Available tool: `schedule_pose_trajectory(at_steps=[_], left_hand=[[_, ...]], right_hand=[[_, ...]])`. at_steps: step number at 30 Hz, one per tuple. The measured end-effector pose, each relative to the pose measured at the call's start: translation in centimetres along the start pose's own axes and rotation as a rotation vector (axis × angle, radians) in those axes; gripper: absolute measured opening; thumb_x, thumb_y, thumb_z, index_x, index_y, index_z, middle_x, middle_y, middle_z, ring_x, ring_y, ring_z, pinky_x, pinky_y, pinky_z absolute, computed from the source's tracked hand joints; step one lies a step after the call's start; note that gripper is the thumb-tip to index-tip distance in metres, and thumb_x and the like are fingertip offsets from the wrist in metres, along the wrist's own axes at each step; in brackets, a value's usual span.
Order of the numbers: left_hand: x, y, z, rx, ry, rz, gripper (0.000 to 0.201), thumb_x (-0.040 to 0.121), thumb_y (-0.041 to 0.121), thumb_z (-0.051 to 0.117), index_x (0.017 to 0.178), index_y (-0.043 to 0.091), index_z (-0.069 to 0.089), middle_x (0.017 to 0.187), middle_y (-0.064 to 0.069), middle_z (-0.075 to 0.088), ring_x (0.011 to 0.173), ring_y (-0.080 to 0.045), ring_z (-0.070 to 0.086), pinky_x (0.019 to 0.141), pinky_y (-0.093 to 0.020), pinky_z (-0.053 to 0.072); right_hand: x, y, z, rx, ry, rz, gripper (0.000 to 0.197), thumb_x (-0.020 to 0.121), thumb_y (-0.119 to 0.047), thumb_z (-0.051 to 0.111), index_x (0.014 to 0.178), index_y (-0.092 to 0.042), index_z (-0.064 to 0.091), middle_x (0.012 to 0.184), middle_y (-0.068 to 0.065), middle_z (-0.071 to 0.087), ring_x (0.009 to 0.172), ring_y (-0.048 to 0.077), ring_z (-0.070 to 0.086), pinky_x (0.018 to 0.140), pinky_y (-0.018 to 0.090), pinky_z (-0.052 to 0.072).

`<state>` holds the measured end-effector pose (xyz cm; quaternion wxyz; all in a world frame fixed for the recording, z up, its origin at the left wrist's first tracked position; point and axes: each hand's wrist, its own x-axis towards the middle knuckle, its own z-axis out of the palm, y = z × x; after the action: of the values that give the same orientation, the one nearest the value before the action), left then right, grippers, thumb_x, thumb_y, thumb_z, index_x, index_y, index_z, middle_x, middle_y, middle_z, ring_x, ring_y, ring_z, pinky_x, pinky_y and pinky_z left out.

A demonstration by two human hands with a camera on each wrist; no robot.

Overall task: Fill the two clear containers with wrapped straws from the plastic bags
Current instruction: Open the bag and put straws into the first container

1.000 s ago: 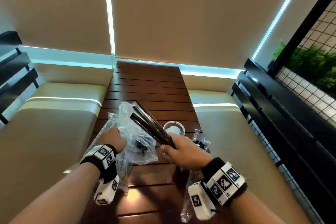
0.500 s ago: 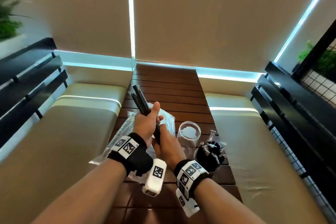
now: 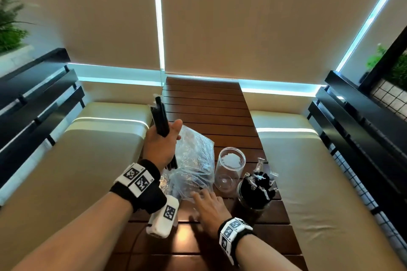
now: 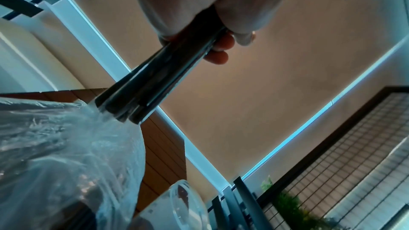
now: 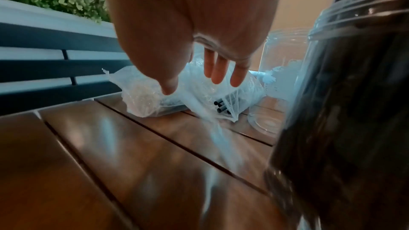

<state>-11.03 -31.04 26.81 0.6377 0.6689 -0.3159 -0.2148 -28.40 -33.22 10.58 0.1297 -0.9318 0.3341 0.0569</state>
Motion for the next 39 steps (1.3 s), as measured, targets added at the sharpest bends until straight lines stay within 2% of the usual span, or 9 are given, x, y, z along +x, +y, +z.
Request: schedule_pose_trajectory(at_steps=[4, 8, 13, 17, 20, 24, 28, 34, 39], left_hand=[[-0.1, -1.7, 0.6, 0.077, -0.027, 0.026, 0.033, 0.084, 0.049, 0.067, 0.072, 0.020, 0.060, 0.071, -0.001, 0.070, 0.075, -0.019, 0.069, 0.080, -0.039, 0.055], [-0.2, -2.1, 1.3, 0.181, -0.085, 0.075, 0.035, 0.085, 0.047, 0.067, 0.072, 0.015, 0.063, 0.068, -0.001, 0.069, 0.071, -0.020, 0.068, 0.074, -0.037, 0.054], [-1.3, -2.8, 3.6, 0.299, -0.181, 0.082, 0.033, 0.085, 0.037, 0.072, 0.066, 0.017, 0.054, 0.061, -0.001, 0.058, 0.057, -0.019, 0.052, 0.056, -0.031, 0.041], [-2.7, -2.2, 6.0, 0.303, -0.295, 0.189, 0.029, 0.082, 0.029, 0.075, 0.062, 0.027, 0.054, 0.056, 0.007, 0.055, 0.051, -0.006, 0.045, 0.050, -0.016, 0.040], [-3.5, -1.0, 7.5, 0.241, -0.362, 0.245, 0.025, 0.086, 0.026, 0.064, 0.104, 0.009, 0.063, 0.093, -0.002, 0.069, 0.083, -0.010, 0.063, 0.076, -0.032, 0.056], [-4.3, -0.2, 8.1, 0.505, -0.347, 0.484, 0.005, 0.086, 0.007, 0.064, 0.090, 0.006, 0.066, 0.078, -0.009, 0.071, 0.065, -0.024, 0.063, 0.061, -0.032, 0.050], [-4.6, -0.2, 9.2, 0.442, -0.298, 0.482, 0.014, 0.080, 0.006, 0.062, 0.069, 0.013, 0.058, 0.052, 0.007, 0.055, 0.041, -0.007, 0.044, 0.044, -0.013, 0.030], [-5.2, -1.0, 10.8, 0.442, -0.614, 0.326, 0.074, 0.057, 0.035, 0.087, 0.119, 0.026, 0.048, 0.108, 0.013, 0.057, 0.096, -0.005, 0.055, 0.081, -0.022, 0.046], [-6.4, -5.4, 10.2, 0.760, -0.680, 0.379, 0.022, 0.073, 0.030, 0.070, 0.080, 0.022, 0.050, 0.088, 0.008, 0.047, 0.077, -0.016, 0.051, 0.069, -0.032, 0.047]], right_hand=[[1.1, 0.0, -0.9, -0.010, 0.079, -0.133, 0.057, 0.085, -0.038, 0.061, 0.135, -0.028, 0.036, 0.134, 0.005, 0.044, 0.122, 0.027, 0.043, 0.104, 0.048, 0.036], [2.2, 0.1, -4.8, 0.398, 0.595, 0.113, 0.014, 0.087, -0.013, 0.052, 0.093, -0.020, 0.062, 0.092, -0.005, 0.060, 0.083, 0.010, 0.055, 0.078, 0.030, 0.049], [1.4, -1.0, -16.8, 0.816, 1.122, 0.078, 0.021, 0.097, -0.013, 0.044, 0.089, -0.016, 0.063, 0.083, -0.006, 0.063, 0.078, 0.005, 0.057, 0.068, 0.020, 0.043], [-0.3, -2.3, -23.0, 0.565, 0.968, -0.183, 0.029, 0.102, -0.032, 0.037, 0.101, -0.019, 0.063, 0.094, -0.006, 0.063, 0.089, 0.011, 0.058, 0.076, 0.027, 0.046], [-0.4, -2.5, -22.3, 0.217, 0.651, -0.107, 0.040, 0.098, -0.050, 0.036, 0.090, -0.022, 0.063, 0.081, -0.007, 0.062, 0.074, 0.012, 0.057, 0.069, 0.034, 0.050], [-1.3, -0.5, -20.2, 0.085, 0.799, 0.016, 0.036, 0.090, -0.058, 0.049, 0.083, -0.024, 0.058, 0.076, -0.010, 0.058, 0.063, 0.015, 0.058, 0.058, 0.033, 0.052], [-2.4, 0.8, -20.2, 0.134, 0.856, 0.020, 0.028, 0.086, -0.040, 0.060, 0.069, -0.023, 0.046, 0.062, -0.009, 0.051, 0.055, 0.015, 0.050, 0.053, 0.034, 0.048], [-5.0, 4.8, -22.4, 0.208, 0.871, 0.154, 0.024, 0.080, -0.019, 0.065, 0.061, -0.018, 0.051, 0.053, -0.008, 0.049, 0.051, 0.012, 0.048, 0.051, 0.032, 0.047], [-8.0, 9.7, -23.9, 0.185, 0.901, 0.337, 0.023, 0.075, -0.020, 0.067, 0.057, -0.018, 0.053, 0.051, -0.007, 0.050, 0.054, 0.015, 0.049, 0.055, 0.027, 0.038]])
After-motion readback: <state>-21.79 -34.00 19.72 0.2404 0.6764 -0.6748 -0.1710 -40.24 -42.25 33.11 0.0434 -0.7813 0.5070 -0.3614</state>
